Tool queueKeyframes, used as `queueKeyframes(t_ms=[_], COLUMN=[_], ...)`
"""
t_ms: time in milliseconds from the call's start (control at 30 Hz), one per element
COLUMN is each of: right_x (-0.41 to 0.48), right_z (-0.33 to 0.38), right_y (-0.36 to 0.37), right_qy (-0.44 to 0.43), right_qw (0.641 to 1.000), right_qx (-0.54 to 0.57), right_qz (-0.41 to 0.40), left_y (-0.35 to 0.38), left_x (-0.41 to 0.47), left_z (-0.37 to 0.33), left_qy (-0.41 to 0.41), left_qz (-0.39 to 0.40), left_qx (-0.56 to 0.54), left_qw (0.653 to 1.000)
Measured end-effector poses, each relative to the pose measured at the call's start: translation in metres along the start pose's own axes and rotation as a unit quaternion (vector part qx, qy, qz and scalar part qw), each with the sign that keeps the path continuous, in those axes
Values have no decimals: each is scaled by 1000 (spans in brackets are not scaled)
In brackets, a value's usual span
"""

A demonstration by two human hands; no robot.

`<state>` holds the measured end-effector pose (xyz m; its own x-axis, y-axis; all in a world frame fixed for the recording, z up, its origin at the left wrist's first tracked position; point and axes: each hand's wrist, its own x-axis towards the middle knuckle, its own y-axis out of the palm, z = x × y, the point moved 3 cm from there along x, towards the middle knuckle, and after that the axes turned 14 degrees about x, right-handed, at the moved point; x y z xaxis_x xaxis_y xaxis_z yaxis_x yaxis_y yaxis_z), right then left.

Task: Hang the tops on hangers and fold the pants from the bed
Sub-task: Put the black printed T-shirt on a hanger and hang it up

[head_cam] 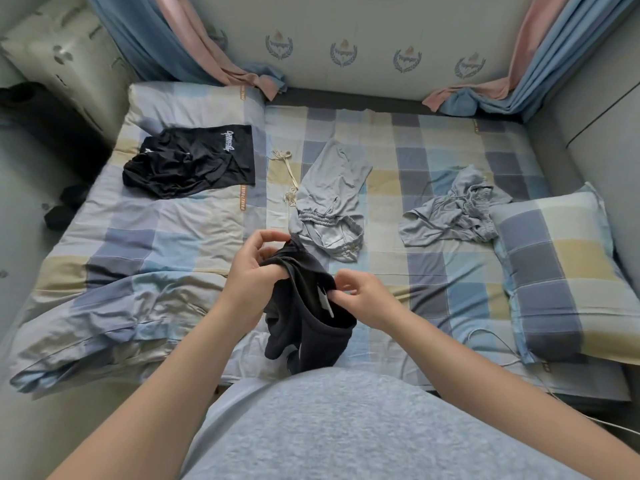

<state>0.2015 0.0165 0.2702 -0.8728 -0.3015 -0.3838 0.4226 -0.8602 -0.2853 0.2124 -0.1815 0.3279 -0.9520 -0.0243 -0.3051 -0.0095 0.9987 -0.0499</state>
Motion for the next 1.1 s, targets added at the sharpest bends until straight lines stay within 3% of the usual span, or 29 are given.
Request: queueKeyframes(t_ms=[133, 233, 333, 400, 600, 700, 800, 900, 1000, 1100], right_x=[3, 1, -4, -7, -16, -29, -51, -81, -119, -164], right_z=[16, 29, 52, 72, 118, 114, 91, 56, 21, 1], right_y=[25, 26, 30, 40, 84, 106, 119, 131, 154, 178], right_qy=[-6, -15, -40, -59, -96, -64, 9, 103, 224, 270], right_qw=[1000, 993, 986, 983, 952, 945, 958, 920, 860, 813], right_qx=[15, 42, 87, 127, 241, 268, 126, -69, -116, -89], right_qz=[-23, -113, -134, -118, -162, -176, -259, -372, -444, -508], left_y=[-15, -40, -67, -79, -99, -119, -134, -132, -118, -97], left_x=[8, 22, 32, 34, 32, 41, 48, 49, 45, 38], left_z=[-1, 7, 20, 26, 27, 26, 31, 35, 38, 37], left_qy=[3, -34, -78, -84, 105, 177, 219, 259, 278, 306], left_qz=[36, 71, 139, 177, 143, 133, 149, 181, 220, 268], left_qx=[1, 118, 299, 362, 420, 470, 518, 536, 558, 568], left_qw=[999, 990, 941, 911, 890, 854, 814, 783, 751, 716])
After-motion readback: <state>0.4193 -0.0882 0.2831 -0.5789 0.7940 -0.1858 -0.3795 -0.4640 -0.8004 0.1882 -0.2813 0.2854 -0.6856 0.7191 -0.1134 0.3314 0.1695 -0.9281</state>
